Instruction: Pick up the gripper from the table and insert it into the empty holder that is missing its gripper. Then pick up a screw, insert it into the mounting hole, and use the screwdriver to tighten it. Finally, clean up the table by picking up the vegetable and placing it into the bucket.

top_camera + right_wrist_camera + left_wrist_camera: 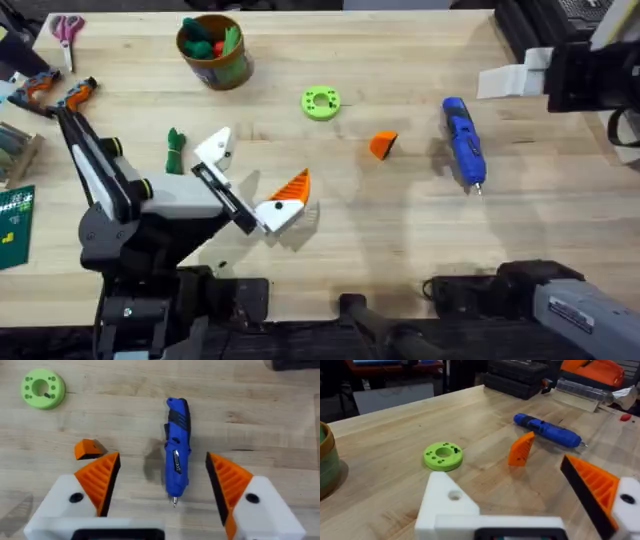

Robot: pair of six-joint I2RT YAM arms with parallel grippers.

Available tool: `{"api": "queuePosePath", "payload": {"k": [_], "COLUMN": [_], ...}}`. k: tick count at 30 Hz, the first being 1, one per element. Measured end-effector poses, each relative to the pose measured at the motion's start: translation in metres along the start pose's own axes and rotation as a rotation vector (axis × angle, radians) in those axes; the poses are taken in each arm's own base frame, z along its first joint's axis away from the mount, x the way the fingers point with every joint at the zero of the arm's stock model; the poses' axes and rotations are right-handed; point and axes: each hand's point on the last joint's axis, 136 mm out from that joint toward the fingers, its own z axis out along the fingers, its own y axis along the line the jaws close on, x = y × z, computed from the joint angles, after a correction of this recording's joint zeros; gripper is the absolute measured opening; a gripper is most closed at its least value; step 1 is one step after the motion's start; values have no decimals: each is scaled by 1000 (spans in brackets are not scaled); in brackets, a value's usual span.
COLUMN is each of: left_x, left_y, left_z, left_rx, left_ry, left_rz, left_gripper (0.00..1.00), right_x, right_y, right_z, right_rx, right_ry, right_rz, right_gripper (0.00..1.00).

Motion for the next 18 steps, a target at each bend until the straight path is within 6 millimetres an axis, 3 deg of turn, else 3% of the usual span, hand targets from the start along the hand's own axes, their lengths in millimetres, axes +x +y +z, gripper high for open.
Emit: {"api": "queuePosePath", "payload": {"k": [10, 18], "left_x": [0, 1], "left_y": [-2, -3], "left_z": [0, 0], "left_rx": [11, 18], "left_ry": [1, 2], "left_rz": [-1, -1], "left_gripper": [988, 988], "right_x": [2, 17], "right_y": [5, 53], "right_z": [1, 29], "right_rx": [-21, -128], "right_ry": [12, 141], "right_rz": [-5, -149], "right_gripper": [994, 994]}}
